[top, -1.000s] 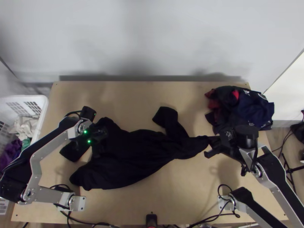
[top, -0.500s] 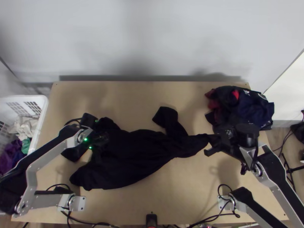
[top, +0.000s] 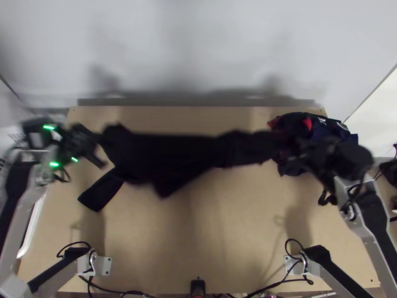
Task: Fold the t-shirt
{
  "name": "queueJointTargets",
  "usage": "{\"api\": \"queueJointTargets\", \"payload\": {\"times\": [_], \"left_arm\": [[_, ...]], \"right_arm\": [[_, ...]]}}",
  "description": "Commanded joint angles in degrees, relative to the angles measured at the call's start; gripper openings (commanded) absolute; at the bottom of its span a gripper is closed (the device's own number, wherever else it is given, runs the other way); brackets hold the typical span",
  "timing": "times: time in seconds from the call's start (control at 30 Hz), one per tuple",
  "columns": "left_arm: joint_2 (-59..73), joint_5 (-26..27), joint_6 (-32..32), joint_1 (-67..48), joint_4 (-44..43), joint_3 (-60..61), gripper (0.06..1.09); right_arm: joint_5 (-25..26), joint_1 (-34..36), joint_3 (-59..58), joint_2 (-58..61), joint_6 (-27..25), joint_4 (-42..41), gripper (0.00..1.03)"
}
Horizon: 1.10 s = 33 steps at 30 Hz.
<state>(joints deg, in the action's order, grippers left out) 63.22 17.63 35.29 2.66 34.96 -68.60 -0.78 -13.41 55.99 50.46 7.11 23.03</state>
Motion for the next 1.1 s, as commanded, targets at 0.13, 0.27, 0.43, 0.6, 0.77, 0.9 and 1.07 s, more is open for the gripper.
{"api": "queueJointTargets", "payload": {"times": [0.13, 0.27, 0.43, 0.6, 0.77, 0.9, 1.07], "left_arm": [[-19.9, 0.7, -7.1, 11.0, 2.2, -8.0, 0.1], [-34.5, 0.9, 1.8, 10.1, 8.4, 13.5, 0.1], [-44.5, 1.3, 1.0, 6.9, 16.3, 17.7, 0.1], [-44.9, 1.5, 0.9, 2.2, 22.3, 16.6, 0.1], [-42.7, 6.0, 0.1, 0.5, 22.6, 18.1, 0.1], [-37.0, 6.0, 0.5, -6.5, 21.7, 17.9, 0.1], [-24.1, 6.2, 4.4, -12.8, 25.7, 22.6, 0.1]], "right_arm": [[5.0, 1.2, 11.0, -3.6, -1.9, 2.9, 0.03], [-3.8, 0.0, -1.8, -6.8, -10.1, 16.2, 0.03], [-3.9, -2.0, -10.5, -13.5, -10.7, 20.4, 0.03], [-4.1, -5.0, -13.0, -13.4, -10.7, 23.0, 0.03], [-6.3, -8.7, -14.9, -10.2, -10.5, 23.0, 0.07], [-7.2, -11.5, -16.3, -7.0, -10.5, 23.1, 0.07], [-8.2, -14.5, -16.7, -0.9, -11.4, 25.0, 0.03]]}}
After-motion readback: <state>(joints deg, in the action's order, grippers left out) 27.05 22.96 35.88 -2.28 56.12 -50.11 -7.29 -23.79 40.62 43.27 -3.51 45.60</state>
